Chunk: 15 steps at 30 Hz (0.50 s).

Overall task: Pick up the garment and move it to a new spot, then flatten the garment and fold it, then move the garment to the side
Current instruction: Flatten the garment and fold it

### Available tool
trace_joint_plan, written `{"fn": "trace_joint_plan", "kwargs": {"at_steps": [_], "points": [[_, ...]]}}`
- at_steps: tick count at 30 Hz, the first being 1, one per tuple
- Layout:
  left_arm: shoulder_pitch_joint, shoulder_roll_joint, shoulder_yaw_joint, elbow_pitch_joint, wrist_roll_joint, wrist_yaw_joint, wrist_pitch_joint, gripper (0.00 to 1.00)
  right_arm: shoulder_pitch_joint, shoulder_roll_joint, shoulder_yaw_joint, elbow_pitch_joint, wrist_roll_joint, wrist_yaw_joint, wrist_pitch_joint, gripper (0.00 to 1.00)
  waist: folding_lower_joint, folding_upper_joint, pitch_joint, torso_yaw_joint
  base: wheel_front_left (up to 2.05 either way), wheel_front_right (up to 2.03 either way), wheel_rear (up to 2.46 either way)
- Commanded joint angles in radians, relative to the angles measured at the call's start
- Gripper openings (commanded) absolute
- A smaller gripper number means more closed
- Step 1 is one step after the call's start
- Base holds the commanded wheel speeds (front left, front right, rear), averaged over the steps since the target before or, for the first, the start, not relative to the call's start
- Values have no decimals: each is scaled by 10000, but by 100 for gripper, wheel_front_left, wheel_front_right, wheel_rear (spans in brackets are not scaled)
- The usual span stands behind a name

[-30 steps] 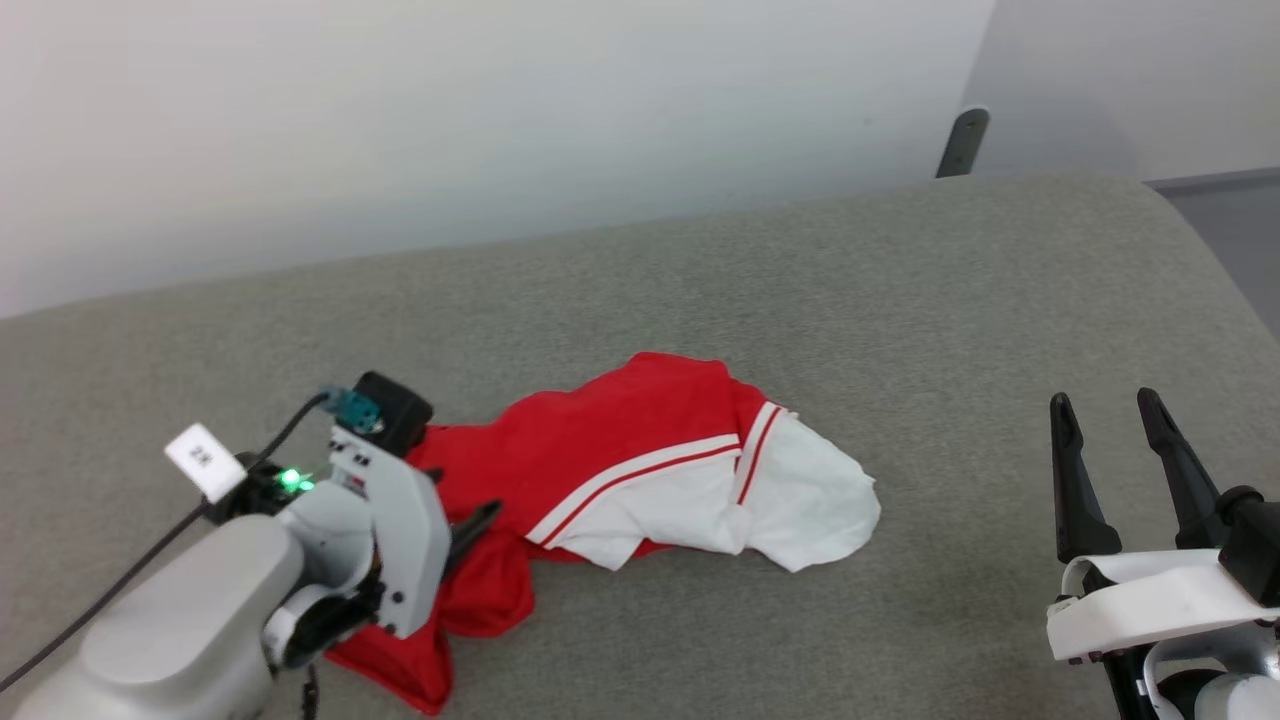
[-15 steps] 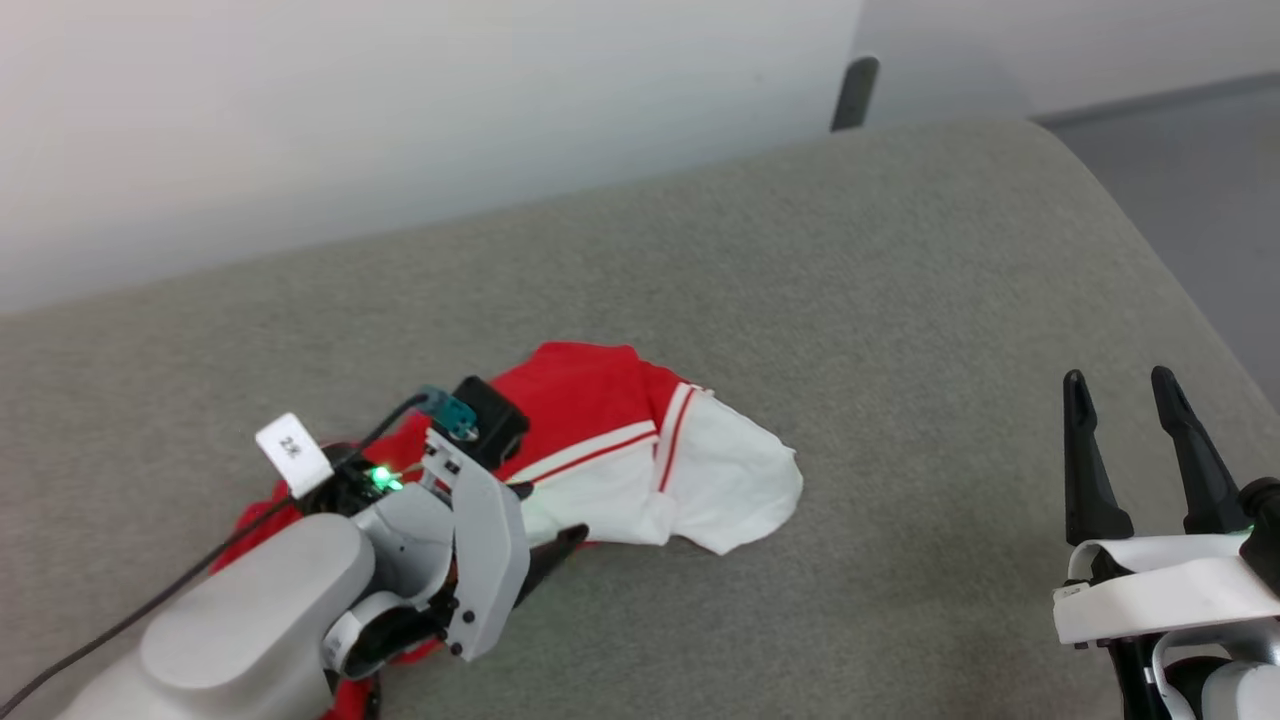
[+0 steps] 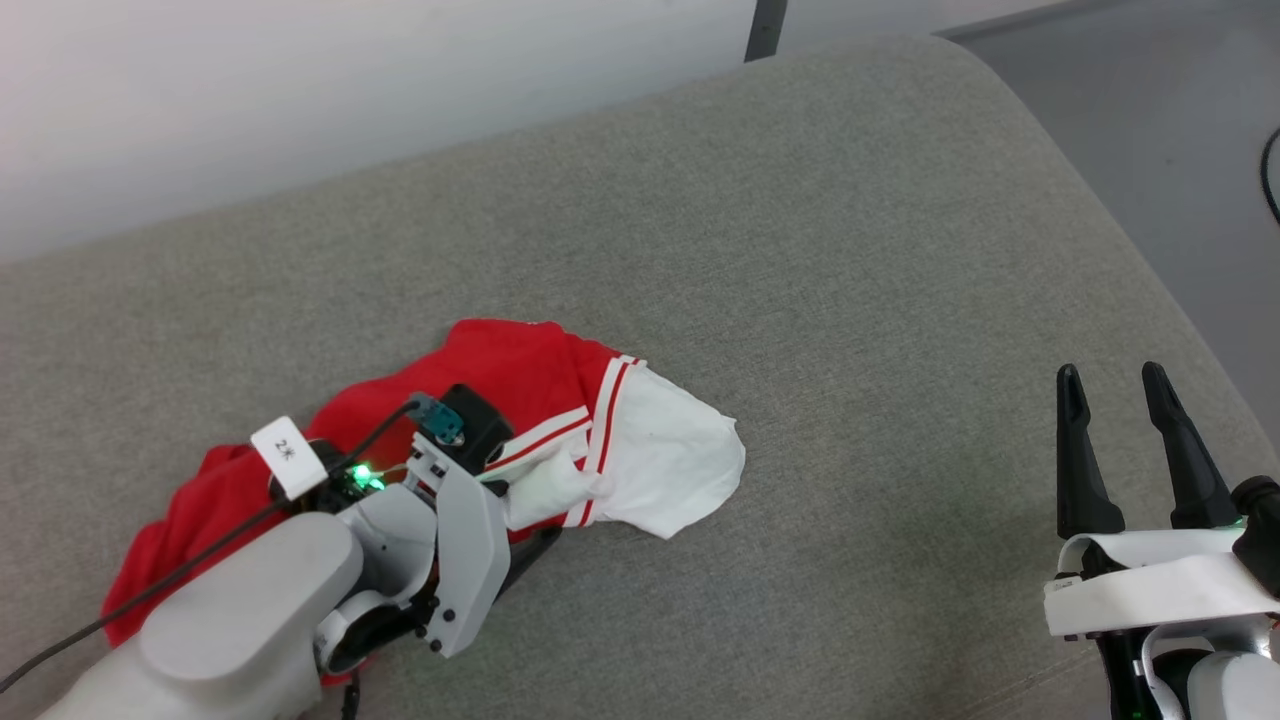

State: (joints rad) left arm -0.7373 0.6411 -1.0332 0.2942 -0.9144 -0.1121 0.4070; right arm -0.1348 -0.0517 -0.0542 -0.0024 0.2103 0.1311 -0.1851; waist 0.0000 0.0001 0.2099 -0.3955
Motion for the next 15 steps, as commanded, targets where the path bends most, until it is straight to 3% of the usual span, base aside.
{"fn": "trace_joint_plan", "kwargs": {"at_steps": [1,2,3,4,5,7,8,9,11,13,15], "points": [[-99,-22,-59,31,21,-49,-23,100,-147,22,20,35,52,-5,-90,100,0,-1,110,-95,0,0,0],[-131,-39,-93,48,0,-74,-11,90,-143,24,-1,56,61,-5,-102,100,0,-1,121,-86,0,0,0],[-169,-46,-121,55,-22,-95,-12,71,-140,24,-16,81,66,-5,-108,100,0,-1,130,-78,0,0,0],[-202,-49,-148,55,-23,-102,-30,74,-142,24,-19,108,69,-5,-123,100,0,-1,135,-72,0,0,0],[-224,-61,-191,35,-48,-116,-16,51,-155,24,-25,135,71,-5,-144,100,0,-1,136,-60,0,0,0],[-326,-71,-238,-50,-66,-123,3,49,-184,24,-23,173,59,-5,-163,100,0,-1,137,-22,0,0,0],[-392,-59,-259,-88,-48,-134,-11,56,-188,24,-19,186,51,-5,-172,100,0,-1,134,0,0,0,0],[-412,-50,-290,-119,-91,-143,33,43,-197,24,-16,205,38,-5,-176,100,0,-1,127,22,0,0,0],[-470,-30,-331,-197,-148,-158,53,40,-207,22,-2,221,9,-5,-165,100,0,-1,105,71,0,0,0],[-523,-6,-366,-268,-202,-164,96,3,-207,22,13,245,-12,-5,-156,100,0,-1,73,116,0,0,0],[-588,15,-398,-364,-195,-172,77,0,-189,22,29,256,-31,-5,-140,100,0,-1,35,159,0,0,0]]}}
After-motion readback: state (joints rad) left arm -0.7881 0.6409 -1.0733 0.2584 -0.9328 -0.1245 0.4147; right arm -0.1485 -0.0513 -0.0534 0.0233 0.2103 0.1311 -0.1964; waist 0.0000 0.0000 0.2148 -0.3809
